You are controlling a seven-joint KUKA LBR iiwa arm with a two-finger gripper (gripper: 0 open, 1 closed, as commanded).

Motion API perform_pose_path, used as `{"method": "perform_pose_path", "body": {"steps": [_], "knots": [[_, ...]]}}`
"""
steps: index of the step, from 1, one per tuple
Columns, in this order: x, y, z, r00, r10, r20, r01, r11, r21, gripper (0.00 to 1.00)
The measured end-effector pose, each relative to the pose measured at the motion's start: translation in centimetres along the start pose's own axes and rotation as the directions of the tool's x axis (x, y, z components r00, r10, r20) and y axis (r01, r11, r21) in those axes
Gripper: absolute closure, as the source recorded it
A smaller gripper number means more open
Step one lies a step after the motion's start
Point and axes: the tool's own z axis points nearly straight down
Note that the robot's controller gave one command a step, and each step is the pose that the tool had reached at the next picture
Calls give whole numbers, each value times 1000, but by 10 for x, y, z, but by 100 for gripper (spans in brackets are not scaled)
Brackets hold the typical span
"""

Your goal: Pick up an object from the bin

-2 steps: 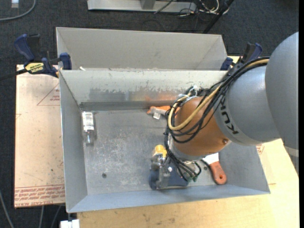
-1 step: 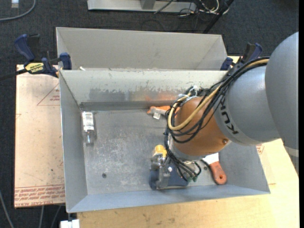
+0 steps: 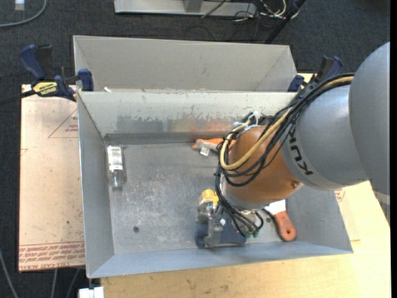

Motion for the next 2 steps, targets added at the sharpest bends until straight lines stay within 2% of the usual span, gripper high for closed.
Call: {"method": "perform_pose_path", "body": {"steps": [1,2], "knots": [[2,0,-17,1000,0,-5,0,1000,0,100],[0,0,-35,1000,0,0,0,1000,1,100]]}}
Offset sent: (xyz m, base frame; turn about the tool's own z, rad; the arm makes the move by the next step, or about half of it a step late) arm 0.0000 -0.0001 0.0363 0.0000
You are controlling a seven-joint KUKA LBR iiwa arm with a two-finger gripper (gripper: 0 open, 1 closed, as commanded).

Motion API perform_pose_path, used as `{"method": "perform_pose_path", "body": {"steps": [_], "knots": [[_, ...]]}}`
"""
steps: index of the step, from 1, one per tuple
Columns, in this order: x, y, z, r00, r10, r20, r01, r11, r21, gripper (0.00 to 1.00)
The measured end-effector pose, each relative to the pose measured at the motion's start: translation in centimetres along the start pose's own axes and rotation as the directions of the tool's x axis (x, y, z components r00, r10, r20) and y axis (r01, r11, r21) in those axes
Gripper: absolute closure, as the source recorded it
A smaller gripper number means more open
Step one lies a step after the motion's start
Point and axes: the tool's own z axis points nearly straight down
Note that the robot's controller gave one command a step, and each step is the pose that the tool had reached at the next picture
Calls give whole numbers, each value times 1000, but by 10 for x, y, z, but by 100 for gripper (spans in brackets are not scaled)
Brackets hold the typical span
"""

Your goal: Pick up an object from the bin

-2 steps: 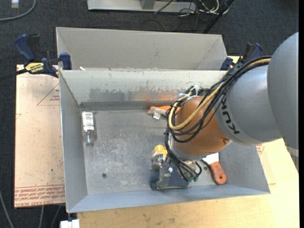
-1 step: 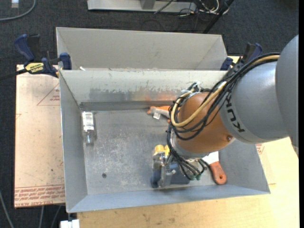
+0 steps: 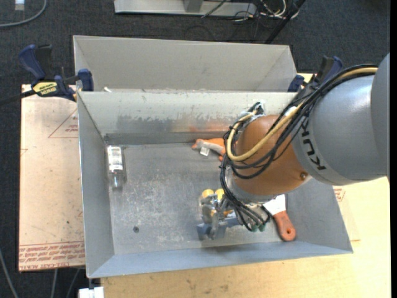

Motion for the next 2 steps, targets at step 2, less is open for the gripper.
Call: {"method": "perform_pose_path", "body": {"steps": [2], "knots": [[-1,0,-16,1000,1,5,-1,1000,0,100]]}}
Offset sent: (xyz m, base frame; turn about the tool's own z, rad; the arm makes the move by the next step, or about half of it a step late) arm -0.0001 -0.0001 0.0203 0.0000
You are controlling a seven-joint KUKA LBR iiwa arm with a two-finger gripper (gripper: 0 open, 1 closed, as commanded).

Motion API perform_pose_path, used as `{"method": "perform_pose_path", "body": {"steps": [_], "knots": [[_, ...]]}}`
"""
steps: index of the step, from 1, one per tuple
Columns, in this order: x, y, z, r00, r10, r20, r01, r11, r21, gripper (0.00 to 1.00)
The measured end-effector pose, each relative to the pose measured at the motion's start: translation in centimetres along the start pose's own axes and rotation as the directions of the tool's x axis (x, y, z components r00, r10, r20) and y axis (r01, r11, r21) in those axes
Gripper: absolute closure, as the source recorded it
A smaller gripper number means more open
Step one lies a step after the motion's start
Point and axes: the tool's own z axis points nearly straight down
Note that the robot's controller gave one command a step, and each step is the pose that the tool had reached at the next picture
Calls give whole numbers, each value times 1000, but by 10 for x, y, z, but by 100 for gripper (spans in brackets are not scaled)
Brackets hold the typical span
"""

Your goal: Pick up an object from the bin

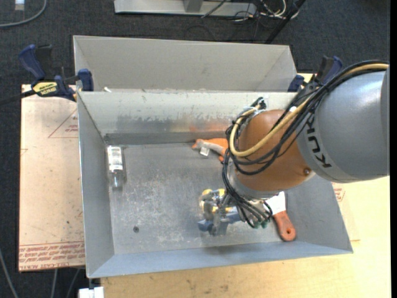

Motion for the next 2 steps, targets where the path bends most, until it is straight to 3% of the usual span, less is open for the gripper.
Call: {"method": "perform_pose_path", "body": {"steps": [2], "knots": [[1,0,-9,1000,1,-4,-1,1000,-1,100]]}}
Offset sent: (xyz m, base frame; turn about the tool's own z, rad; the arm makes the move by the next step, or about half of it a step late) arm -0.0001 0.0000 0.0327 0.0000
